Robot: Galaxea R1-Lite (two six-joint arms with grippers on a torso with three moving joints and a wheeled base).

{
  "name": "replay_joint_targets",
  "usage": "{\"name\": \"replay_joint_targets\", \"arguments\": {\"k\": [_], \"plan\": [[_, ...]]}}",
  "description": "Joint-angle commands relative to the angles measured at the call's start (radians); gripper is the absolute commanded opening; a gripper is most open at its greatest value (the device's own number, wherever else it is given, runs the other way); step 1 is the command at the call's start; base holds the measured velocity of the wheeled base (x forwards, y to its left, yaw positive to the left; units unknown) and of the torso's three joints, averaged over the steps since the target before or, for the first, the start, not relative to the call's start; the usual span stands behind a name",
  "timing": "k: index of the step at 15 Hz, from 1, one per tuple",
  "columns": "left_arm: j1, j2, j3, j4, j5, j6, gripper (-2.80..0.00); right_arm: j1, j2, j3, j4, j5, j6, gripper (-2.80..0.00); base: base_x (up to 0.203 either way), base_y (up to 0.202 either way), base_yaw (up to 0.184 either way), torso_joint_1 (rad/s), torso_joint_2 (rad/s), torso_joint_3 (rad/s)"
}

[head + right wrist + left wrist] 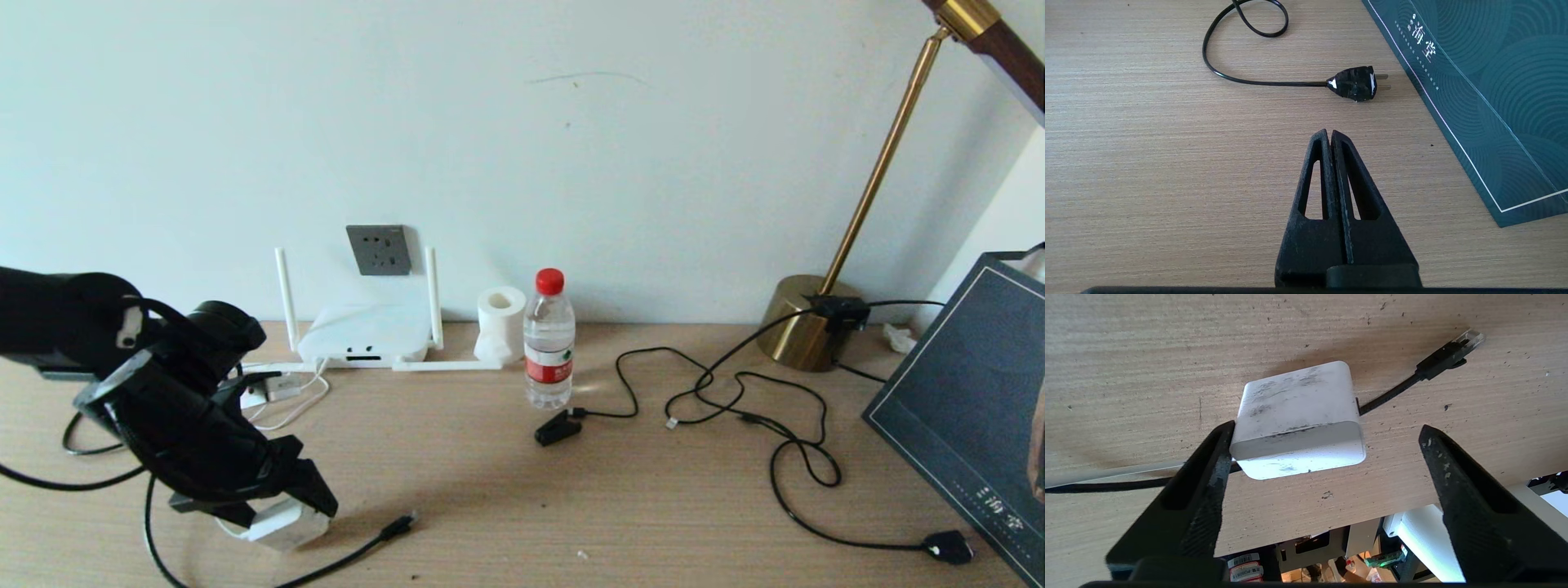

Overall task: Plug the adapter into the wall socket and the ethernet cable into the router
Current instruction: Pick up plug

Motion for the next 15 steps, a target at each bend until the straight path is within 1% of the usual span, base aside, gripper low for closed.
{"name": "replay_joint_targets", "arguments": {"k": [1,9,10,15], "plan": [[0.0,-0.007,0.008,-0.002,-0.001,0.0,0.0,0.0,0.001,0.0,-0.001,0.0,-0.001,-2.8,0.0,0.0,0.0,0.0,0.0,0.0],[0.0,0.0,0.127,-0.227,0.009,0.001,0.0,0.0,0.001,0.0,-0.001,0.0,-0.001,-2.8,0.0,0.0,0.0,0.0,0.0,0.0],[0.0,-0.001,0.132,-0.244,0.009,0.001,0.0,0.0,0.001,0.0,-0.001,0.0,-0.001,-2.8,0.0,0.0,0.0,0.0,0.0,0.0],[0.0,-0.012,0.129,-0.246,0.009,0.002,0.0,0.0,0.001,0.0,-0.001,0.0,-0.001,-2.8,0.0,0.0,0.0,0.0,0.0,0.0]]}}
